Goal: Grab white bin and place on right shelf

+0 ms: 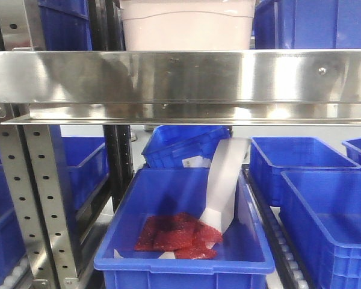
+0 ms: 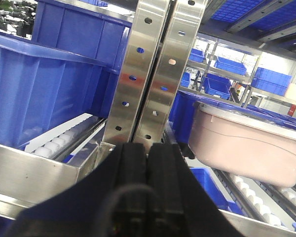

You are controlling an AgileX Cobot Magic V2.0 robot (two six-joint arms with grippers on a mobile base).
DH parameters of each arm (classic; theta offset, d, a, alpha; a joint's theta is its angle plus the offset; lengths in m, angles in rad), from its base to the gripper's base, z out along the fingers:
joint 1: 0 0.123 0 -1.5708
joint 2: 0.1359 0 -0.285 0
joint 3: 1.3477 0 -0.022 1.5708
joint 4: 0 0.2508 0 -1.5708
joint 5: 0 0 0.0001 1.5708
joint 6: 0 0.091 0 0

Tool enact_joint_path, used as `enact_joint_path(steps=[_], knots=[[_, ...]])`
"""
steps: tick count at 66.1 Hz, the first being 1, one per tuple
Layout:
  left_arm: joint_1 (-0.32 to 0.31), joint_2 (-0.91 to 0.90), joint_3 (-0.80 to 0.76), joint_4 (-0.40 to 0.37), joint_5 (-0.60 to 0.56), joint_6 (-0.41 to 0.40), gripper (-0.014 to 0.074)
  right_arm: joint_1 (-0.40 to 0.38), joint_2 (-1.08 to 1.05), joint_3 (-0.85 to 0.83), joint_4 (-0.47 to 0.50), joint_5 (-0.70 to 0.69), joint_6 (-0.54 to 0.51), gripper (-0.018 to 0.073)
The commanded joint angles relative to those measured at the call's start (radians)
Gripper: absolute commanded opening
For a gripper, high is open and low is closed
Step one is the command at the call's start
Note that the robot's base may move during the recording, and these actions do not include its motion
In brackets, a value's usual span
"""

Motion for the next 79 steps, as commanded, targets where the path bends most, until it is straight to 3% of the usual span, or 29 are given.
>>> enact_joint_path(steps=[1, 57, 69, 75, 79], knots=[[0.001, 0.01, -0.03, -0.013, -0.03, 0.001, -0.0126, 0.002, -0.018, 0.001, -0.009, -0.077, 0.002, 0.0068], [0.001, 0.005, -0.015, -0.015, -0.022, 0.001, -0.0126, 0.002, -0.018, 0.001, -0.009, -0.077, 0.002, 0.0068], [-0.028, -0.068, 0.026, -0.015, 0.098, 0.001, -0.0126, 0.002, -0.018, 0.001, -0.009, -0.077, 0.002, 0.0068], [-0.067, -0.108, 0.076, 0.013, 0.142, -0.001, -0.0126, 0.002, -0.018, 0.001, -0.009, -0.077, 0.002, 0.0068], [-0.09, -0.13, 0.108, 0.114, 0.172, -0.045, -0.0126, 0.002, -0.018, 0.001, -0.009, -0.077, 0.002, 0.0068]])
